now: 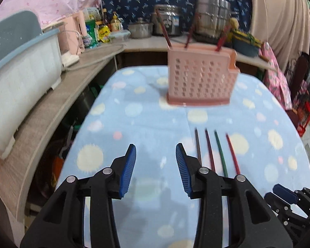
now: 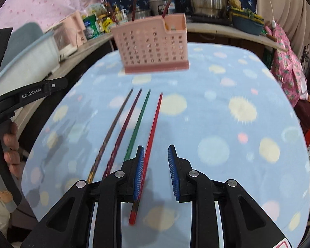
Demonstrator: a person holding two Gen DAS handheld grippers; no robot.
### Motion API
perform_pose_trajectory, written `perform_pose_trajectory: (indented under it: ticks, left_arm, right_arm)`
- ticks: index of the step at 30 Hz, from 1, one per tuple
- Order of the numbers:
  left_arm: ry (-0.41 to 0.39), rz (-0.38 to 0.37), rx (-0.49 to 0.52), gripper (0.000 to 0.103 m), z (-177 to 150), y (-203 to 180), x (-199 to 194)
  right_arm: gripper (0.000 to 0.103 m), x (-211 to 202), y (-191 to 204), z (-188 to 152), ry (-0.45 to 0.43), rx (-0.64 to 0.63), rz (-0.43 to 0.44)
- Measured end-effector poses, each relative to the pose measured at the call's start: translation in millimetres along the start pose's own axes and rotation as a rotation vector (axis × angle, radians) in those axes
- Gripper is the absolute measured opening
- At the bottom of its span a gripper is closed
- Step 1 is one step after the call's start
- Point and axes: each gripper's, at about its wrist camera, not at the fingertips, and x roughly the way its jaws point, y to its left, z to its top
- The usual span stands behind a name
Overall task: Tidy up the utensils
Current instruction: 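Move both open tools back down over the remaining chopsticks, then grasp the red chopstick with right tool while left tool grasps a brown chopstick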
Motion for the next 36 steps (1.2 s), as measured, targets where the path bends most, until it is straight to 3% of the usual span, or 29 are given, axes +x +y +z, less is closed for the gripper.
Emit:
perform_pose_trajectory:
  ticks: [4,11,16,18,36]
  left_arm:
    - [0.062,-0.014,0.009,0.038,-33,-3,1]
    - [0.112,-0.042,0.025,0.039,-67,-12,0]
    - [0.114,-0.060,0.034,0.050,-76,-17,-1]
    - [0.121,-0.066,0.043,0.051,-79,-19,0]
    - [0.177,-0.084,0.087,0.055,-101,-39,14]
  right_arm:
    - [0.024,5,11,-30,0.040,-0.032,-0.002]
    - [0.024,13,26,-48,0.074,-0.058,-0.003]
    - [0.017,17,25,-53,0.082,-0.063,-0.032]
    - [0.008,17,25,-54,0.078,-0.068,-0.053]
    - [0.007,11,-5,-56,0.060,0.020,-0.068]
